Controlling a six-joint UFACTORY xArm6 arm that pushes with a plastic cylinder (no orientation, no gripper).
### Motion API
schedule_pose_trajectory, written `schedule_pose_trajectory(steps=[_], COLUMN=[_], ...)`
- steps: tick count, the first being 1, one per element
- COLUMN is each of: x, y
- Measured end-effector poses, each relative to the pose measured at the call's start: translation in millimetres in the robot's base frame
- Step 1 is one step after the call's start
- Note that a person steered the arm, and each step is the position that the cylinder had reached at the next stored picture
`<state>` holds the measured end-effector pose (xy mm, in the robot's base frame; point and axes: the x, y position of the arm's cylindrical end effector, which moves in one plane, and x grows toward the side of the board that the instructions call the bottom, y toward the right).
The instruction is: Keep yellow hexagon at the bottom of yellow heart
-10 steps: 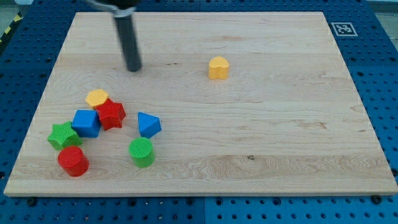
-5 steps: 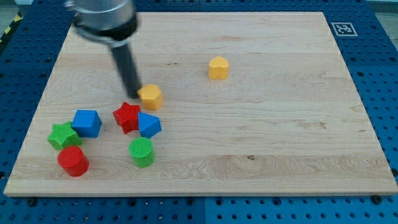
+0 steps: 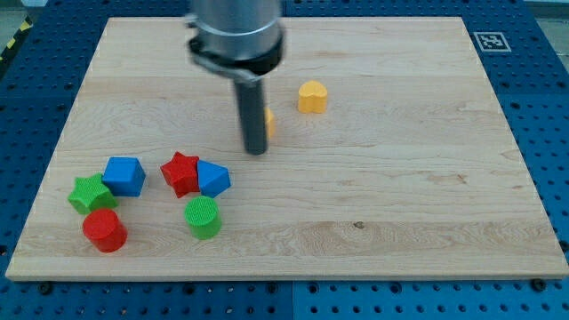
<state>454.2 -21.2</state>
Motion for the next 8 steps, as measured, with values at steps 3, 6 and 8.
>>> schedule_pose_trajectory(steps=[3,6,8], x=[-15,-38,-28], y=[-78,9,-17])
